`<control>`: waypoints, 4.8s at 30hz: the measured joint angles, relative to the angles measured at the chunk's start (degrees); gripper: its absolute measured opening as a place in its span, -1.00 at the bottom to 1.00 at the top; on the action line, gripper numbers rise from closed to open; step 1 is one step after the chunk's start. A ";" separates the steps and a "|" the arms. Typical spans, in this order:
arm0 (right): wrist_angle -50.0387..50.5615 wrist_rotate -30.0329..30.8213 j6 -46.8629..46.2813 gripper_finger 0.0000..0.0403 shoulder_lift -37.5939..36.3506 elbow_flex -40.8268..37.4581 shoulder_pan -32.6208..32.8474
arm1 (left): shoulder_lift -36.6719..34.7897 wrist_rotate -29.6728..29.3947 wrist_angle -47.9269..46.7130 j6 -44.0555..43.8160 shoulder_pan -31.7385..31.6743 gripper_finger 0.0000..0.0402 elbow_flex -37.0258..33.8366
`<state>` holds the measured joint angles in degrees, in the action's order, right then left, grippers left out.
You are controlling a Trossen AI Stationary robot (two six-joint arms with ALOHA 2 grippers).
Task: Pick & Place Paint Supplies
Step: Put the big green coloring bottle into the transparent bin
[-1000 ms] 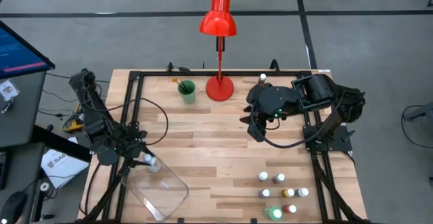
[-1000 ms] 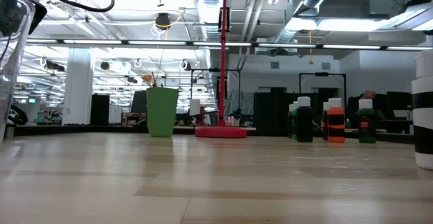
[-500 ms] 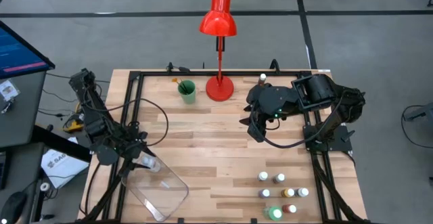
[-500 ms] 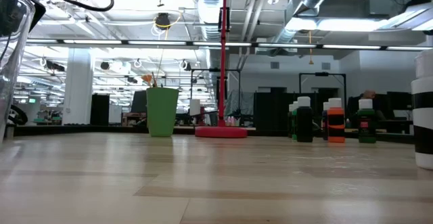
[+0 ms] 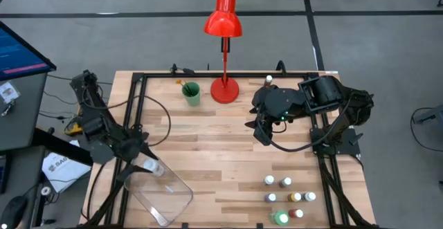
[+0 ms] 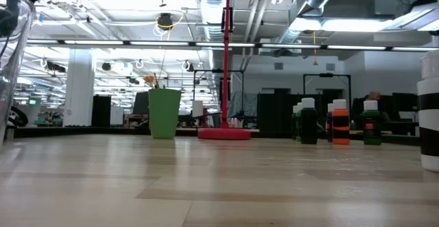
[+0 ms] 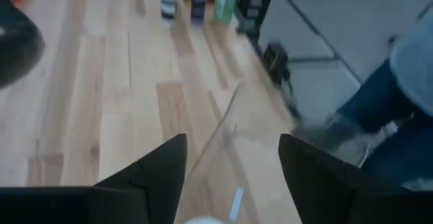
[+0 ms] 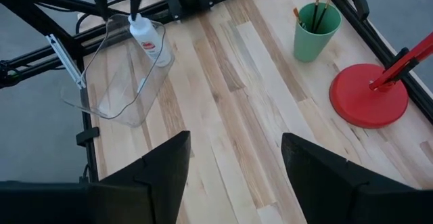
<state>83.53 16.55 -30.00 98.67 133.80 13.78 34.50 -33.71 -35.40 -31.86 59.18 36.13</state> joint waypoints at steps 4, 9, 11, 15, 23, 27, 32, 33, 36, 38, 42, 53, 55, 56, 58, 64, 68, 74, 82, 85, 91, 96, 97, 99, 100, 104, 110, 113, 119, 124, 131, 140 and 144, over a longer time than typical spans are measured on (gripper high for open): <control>1.75 0.00 -0.99 0.12 0.00 0.00 0.00 | 0.00 -5.52 -0.02 0.16 0.00 0.07 3.53; 5.72 -2.91 -12.33 0.05 -0.27 -3.41 1.90 | 0.02 -13.92 3.01 5.38 0.00 0.01 7.72; 6.15 -4.74 -17.21 0.03 -0.16 -5.64 4.19 | 0.04 -16.84 4.57 7.92 0.00 0.01 8.96; 6.69 -9.57 -25.84 -0.03 0.02 -10.54 9.37 | 0.04 -20.94 6.97 10.67 -0.57 0.03 10.67; 5.41 -22.03 -39.61 -0.01 3.92 -17.51 20.10 | -0.04 -21.56 9.86 10.67 -2.89 0.18 11.13; 5.17 -26.35 -40.65 0.15 6.94 -17.64 24.02 | -0.04 -21.56 9.90 10.67 -3.58 0.28 11.13; 3.40 -27.27 -40.63 0.31 10.68 -17.62 26.89 | -0.04 -21.56 9.92 10.67 -3.85 0.37 11.13; 2.86 -27.43 -40.61 0.32 11.56 -17.62 27.23 | -0.04 -21.56 9.92 10.67 -3.84 0.38 11.13; 2.51 -27.69 -40.60 0.34 13.46 -17.62 28.32 | -0.04 -21.56 9.95 10.67 -3.82 0.39 11.13; 2.63 -28.64 -40.58 0.34 14.23 -17.60 28.68 | -0.04 -21.56 9.95 10.67 -3.82 0.39 11.13; 2.66 -28.67 -41.98 0.34 14.17 -17.59 29.38 | -0.04 -21.54 9.95 10.65 -3.82 0.39 11.13; 0.01 -26.75 -47.49 0.35 14.19 -20.76 33.58 | 0.00 -20.47 9.95 10.62 -3.82 0.38 11.13; -0.17 -26.52 -47.46 0.35 14.21 -21.56 33.59 | 0.00 -20.47 9.95 10.62 -3.82 0.38 11.13; -0.41 -26.29 -47.47 0.35 14.16 -21.80 33.62 | 0.00 -20.47 9.95 10.62 -3.82 0.38 11.13; -1.71 -25.66 -47.50 0.35 14.12 -22.74 33.79 | 0.00 -20.47 9.95 10.62 -3.82 0.38 11.13; -5.59 -25.43 -47.53 0.35 14.14 -25.50 33.88 | 0.00 -20.44 9.96 10.62 -3.82 0.38 11.13; -6.90 -25.15 -47.56 0.35 14.12 -27.34 34.16 | 0.00 -20.44 9.97 10.62 -3.82 0.38 11.13; -8.73 -25.42 -47.63 0.34 14.16 -29.31 34.65 | 0.00 -20.45 10.00 10.62 -3.82 0.38 11.13; -9.01 -25.48 -47.49 0.12 14.16 -29.40 34.75 | 0.00 -20.47 10.00 10.62 -3.82 0.38 11.13; -8.98 -25.46 -47.47 -0.08 14.16 -29.40 34.71 | 0.00 -20.46 9.99 10.62 -3.82 0.38 11.13; -9.01 -25.46 -47.48 -0.43 14.01 -29.38 34.73 | 0.00 -20.47 9.97 10.62 -3.82 0.38 11.13; -9.96 -25.46 -47.47 -0.44 14.01 -29.38 34.73 | 0.00 -20.47 9.95 10.62 -3.82 0.38 11.13; -10.07 -25.46 -47.51 -0.44 14.01 -29.38 34.73 | 0.00 -20.47 9.95 10.62 -3.82 0.38 11.13; -10.39 -25.48 -47.62 -0.44 14.01 -29.38 34.73 | 0.00 -20.47 9.95 10.62 -3.82 0.38 11.13; -10.69 -25.48 -47.63 -0.44 14.03 -29.38 34.69 | 0.00 -20.47 9.95 10.62 -3.82 0.38 11.13; -10.78 -25.57 -46.52 -0.44 14.34 -27.53 34.45 | 0.00 -20.47 9.95 10.62 -3.82 0.38 11.13; -8.36 -25.71 -40.36 -0.44 14.06 -19.95 31.85 | 0.00 -20.47 9.95 10.62 -3.82 0.38 11.13; -6.20 -25.66 -35.19 -0.44 13.92 -14.91 28.69 | 0.00 -20.47 9.95 10.62 -3.82 0.38 11.13; -0.04 -21.44 -19.60 -0.44 13.84 -7.30 20.92 | 0.00 -20.47 9.95 10.62 -3.82 0.38 11.13; 4.76 -17.24 -4.69 -0.44 13.98 -6.34 12.57 | 0.00 -20.47 9.93 11.80 -3.82 0.38 11.13; 1.74 -14.95 11.70 -0.44 19.01 -6.29 1.55 | 0.00 -20.49 9.93 12.15 -3.82 0.38 11.13; -3.24 -15.04 17.07 -0.44 25.85 -6.29 -3.72 | 0.00 -20.51 9.95 12.14 -3.82 0.38 11.13; -3.85 -15.01 17.07 -0.44 27.30 -6.29 -3.89 | 0.01 -20.52 9.95 12.13 -3.82 0.38 11.13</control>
<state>79.68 1.54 -12.93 125.98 127.50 9.89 34.51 -54.22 -25.45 -19.73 55.36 47.27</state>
